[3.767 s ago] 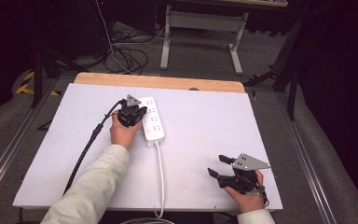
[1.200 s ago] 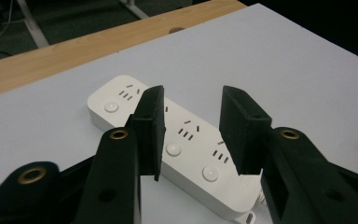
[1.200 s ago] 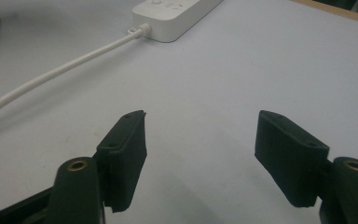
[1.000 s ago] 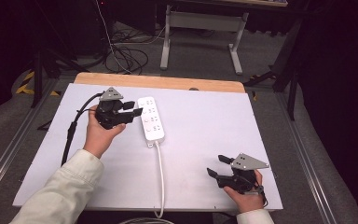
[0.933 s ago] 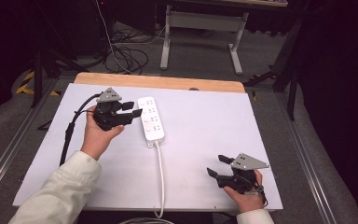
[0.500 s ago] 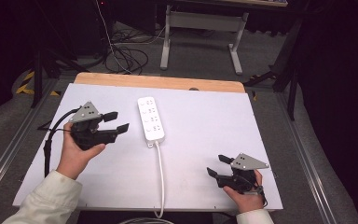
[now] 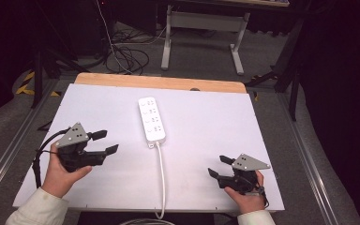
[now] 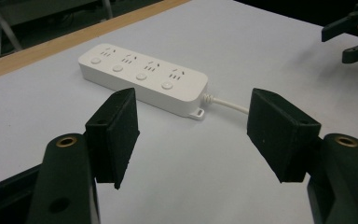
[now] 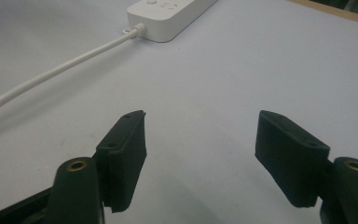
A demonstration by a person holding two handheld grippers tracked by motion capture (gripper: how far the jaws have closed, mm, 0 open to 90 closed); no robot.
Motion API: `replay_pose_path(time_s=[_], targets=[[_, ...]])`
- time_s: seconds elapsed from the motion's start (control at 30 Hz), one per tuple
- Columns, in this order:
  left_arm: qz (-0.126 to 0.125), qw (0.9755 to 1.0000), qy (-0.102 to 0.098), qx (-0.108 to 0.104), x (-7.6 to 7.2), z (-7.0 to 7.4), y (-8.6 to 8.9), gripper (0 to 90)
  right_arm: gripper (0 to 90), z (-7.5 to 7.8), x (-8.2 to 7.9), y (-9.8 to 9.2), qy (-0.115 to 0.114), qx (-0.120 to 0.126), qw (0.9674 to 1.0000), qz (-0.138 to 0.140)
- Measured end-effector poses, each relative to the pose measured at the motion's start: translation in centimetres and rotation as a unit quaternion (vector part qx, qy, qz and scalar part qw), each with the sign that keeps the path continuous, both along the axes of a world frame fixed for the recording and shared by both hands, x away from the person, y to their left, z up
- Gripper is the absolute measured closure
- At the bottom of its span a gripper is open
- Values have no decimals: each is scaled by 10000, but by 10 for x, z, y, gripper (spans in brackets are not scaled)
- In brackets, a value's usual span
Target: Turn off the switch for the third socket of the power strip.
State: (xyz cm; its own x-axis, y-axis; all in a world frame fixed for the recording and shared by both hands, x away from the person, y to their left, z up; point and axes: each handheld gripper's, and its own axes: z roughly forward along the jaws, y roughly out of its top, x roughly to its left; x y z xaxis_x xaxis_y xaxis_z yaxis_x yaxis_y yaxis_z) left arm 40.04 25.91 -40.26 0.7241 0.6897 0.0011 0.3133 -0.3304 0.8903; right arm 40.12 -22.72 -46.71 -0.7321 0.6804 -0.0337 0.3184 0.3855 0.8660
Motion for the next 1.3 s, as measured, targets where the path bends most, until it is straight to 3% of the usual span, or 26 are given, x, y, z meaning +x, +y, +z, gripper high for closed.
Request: replay_pose_path(time_s=[0.07, 0.17, 0.27, 0.4, 0.7, 0.77, 0.9, 1.07, 1.17, 1.3], targets=[[-51, 10000, -27, 4, -4, -4, 3, 333, 339, 0, 0, 0, 9, -5, 10000, 13], [-126, 9998, 52, -167, -8, -10, 10, 310, 339, 0, -1, 1, -3, -7, 10000, 18], [-153, 9993, 7, -355, -12, -17, 17, 286, 339, 0, 0, 0, 8, -5, 10000, 12], [-154, 9996, -18, -254, -16, -26, 24, 270, 339, 0, 0, 1, 14, -11, 10000, 19], [121, 9997, -194, 96, -28, -46, 37, 203, 339, 0, 0, 1, 9, -24, 10000, 32], [210, 9995, -243, 39, -29, -51, 40, 196, 339, 0, 0, 1, 5, -31, 10000, 37], [321, 9991, -54, -270, -32, -60, 47, 189, 339, -1, 0, 1, 10, -42, 10000, 42], [424, 9979, 124, -468, -35, -67, 54, 189, 339, -1, 0, 2, 17, -46, 10000, 51], [444, 9980, 121, -437, -36, -69, 55, 189, 339, -1, 0, 2, 16, -44, 10000, 51], [436, 9981, -52, -427, -37, -68, 54, 190, 339, -1, 0, 1, 12, -42, 10000, 48]])
